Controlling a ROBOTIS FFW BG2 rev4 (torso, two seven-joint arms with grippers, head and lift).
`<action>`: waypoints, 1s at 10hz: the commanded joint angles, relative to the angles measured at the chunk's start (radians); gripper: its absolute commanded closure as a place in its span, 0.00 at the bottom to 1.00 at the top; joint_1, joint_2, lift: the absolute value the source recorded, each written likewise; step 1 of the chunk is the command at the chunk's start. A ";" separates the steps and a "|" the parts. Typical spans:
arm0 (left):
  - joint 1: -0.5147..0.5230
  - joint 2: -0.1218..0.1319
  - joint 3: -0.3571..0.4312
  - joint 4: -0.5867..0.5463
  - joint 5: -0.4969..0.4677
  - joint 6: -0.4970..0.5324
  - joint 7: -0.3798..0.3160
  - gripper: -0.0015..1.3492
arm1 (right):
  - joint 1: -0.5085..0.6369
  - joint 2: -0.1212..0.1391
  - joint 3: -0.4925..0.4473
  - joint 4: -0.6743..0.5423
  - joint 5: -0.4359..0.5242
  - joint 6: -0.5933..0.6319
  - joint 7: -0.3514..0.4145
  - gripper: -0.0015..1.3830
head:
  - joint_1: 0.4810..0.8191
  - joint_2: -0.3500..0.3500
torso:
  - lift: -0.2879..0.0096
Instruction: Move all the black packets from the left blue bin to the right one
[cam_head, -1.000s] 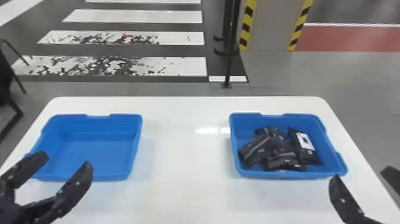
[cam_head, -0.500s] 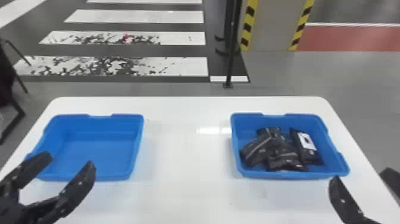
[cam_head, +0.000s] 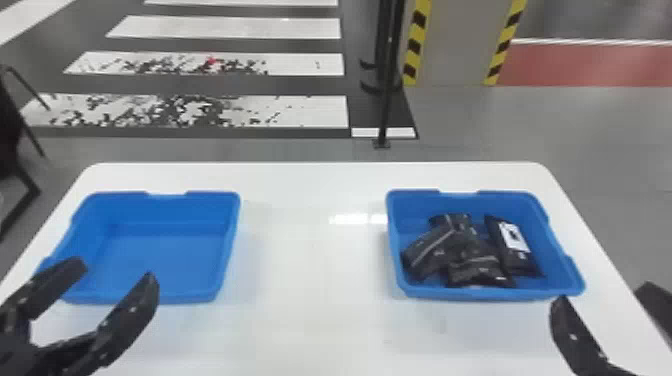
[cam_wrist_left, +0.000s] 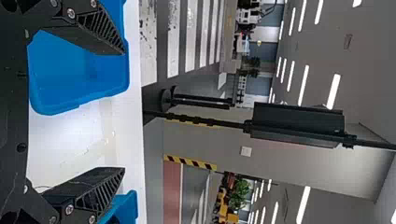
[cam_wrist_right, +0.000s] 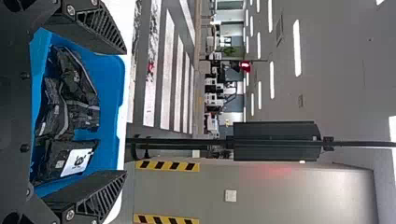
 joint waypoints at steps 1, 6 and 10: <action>0.000 0.000 0.000 0.000 0.000 0.000 0.000 0.12 | 0.000 0.001 0.001 0.000 0.000 0.000 0.000 0.08 | 0.63 0.48 | 0.50; 0.012 -0.002 0.004 0.000 0.002 0.002 0.000 0.12 | -0.003 0.001 0.007 0.000 -0.006 0.000 -0.001 0.08 | 0.63 0.48 | 0.50; 0.022 -0.008 0.018 0.000 0.000 0.005 0.000 0.12 | -0.010 0.001 0.023 0.012 -0.014 0.002 -0.001 0.08 | 0.63 0.52 | 0.50</action>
